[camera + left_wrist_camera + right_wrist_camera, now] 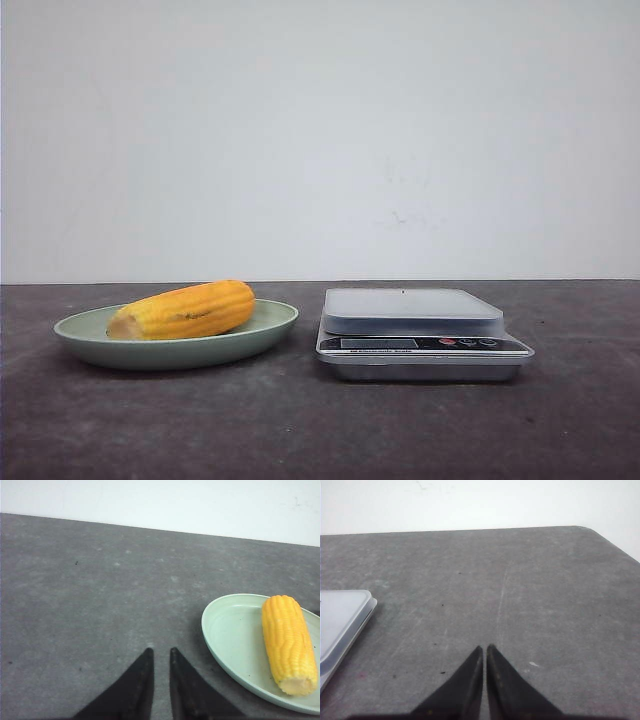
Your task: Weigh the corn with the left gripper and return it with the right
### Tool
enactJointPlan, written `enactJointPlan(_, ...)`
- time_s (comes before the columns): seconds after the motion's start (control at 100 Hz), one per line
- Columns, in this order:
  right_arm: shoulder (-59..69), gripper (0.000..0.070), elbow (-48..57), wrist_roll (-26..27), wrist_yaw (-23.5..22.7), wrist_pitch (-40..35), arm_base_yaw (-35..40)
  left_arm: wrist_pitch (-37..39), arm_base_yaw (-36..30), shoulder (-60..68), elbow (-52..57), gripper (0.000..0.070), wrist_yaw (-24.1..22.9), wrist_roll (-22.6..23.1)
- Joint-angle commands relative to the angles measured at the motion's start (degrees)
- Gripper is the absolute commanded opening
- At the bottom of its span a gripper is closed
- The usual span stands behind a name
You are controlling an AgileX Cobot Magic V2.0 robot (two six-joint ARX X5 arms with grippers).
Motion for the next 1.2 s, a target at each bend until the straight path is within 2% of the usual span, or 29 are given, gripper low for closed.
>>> enactJointPlan(0.0, -0.07, 0.0009, -0.24, 0.24, 0.0, 0.74, 0.07, -0.2, 0.0, -0.09, -0.98, 0.002, 0.04, 0.72)
enactJointPlan(1.19, -0.04, 0.0009, -0.24, 1.27, 0.02, -0.02, 0.07, -0.2, 0.02, -0.07, -0.98, 0.0021, 0.04, 0.76)
